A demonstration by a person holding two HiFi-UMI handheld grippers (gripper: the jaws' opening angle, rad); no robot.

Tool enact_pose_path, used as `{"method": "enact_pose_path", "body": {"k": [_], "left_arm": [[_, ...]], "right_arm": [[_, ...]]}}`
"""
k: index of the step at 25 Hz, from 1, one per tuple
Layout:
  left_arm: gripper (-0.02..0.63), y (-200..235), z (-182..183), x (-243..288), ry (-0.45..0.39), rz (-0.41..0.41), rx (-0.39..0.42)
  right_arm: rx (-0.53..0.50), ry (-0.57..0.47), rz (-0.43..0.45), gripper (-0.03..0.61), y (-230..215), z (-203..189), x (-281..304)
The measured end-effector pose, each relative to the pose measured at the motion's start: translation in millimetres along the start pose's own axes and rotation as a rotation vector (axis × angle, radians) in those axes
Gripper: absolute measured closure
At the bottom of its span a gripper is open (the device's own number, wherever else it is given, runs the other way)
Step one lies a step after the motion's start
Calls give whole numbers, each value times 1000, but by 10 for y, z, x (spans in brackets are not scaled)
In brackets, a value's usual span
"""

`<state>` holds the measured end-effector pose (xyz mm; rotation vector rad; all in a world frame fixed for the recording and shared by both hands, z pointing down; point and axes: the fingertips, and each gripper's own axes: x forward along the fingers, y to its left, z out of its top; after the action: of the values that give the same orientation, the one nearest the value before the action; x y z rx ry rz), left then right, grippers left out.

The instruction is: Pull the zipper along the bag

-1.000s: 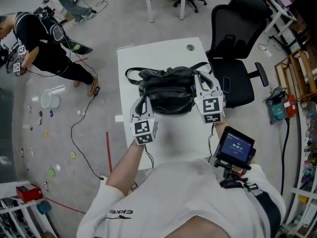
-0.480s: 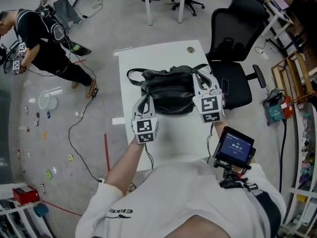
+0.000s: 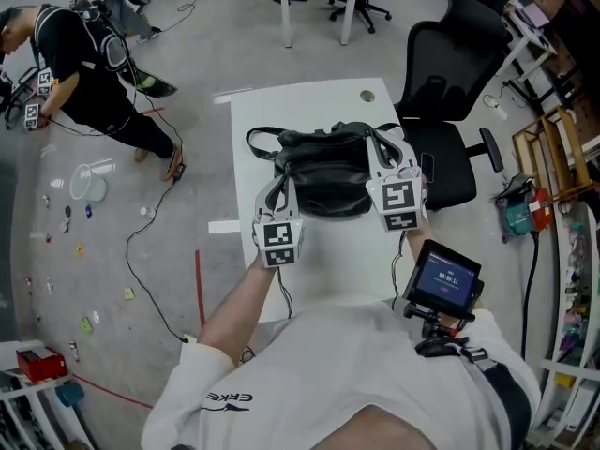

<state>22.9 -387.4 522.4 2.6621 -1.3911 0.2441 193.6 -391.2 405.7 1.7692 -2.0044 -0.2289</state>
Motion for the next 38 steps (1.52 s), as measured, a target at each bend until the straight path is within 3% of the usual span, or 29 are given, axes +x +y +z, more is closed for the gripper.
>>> {"method": "enact_pose_path", "body": {"k": [23, 38], "left_arm": [[610, -10, 76, 43, -10, -10, 8], [610, 125, 39, 26, -23, -26, 4]], "right_arm": [[-47, 1, 41, 560, 255, 304, 98], [-171, 63, 101, 560, 597, 413, 277]]}}
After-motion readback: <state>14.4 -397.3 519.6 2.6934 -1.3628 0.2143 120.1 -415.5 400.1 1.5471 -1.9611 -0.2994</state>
